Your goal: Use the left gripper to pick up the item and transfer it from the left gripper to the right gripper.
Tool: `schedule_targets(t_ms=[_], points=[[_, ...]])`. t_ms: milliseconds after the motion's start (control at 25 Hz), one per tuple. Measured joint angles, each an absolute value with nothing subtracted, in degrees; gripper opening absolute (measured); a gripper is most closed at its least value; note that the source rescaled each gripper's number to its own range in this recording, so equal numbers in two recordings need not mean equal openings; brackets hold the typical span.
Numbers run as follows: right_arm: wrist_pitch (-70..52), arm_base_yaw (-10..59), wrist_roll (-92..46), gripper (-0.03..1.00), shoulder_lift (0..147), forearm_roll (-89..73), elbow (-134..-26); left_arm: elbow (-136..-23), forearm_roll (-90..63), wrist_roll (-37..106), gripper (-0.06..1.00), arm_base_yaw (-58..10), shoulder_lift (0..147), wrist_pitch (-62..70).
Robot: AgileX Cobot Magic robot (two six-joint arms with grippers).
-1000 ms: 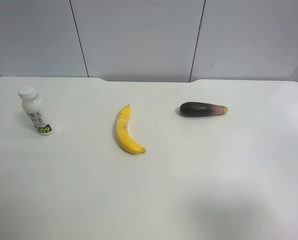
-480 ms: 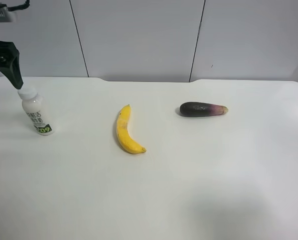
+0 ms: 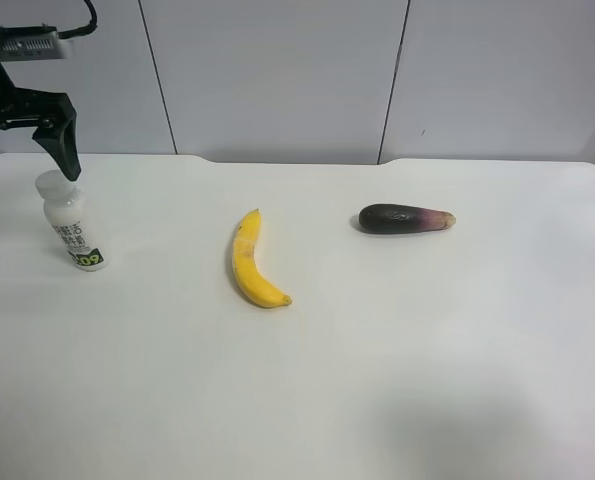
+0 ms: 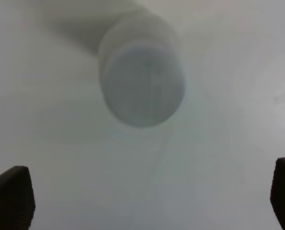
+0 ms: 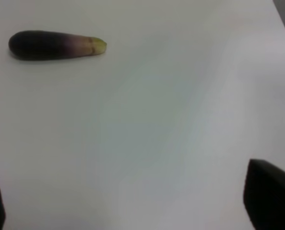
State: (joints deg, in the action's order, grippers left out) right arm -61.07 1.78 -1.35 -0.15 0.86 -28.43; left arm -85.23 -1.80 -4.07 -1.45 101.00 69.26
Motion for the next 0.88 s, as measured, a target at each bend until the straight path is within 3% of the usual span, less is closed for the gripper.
schedule_targets(t_ms=[880], points=[[-61.1,1.8,-1.4,1.00,-0.1,0.9,-28.4,-87.9,1.1,-4.0,1.00,-2.4,111.4,63.6]])
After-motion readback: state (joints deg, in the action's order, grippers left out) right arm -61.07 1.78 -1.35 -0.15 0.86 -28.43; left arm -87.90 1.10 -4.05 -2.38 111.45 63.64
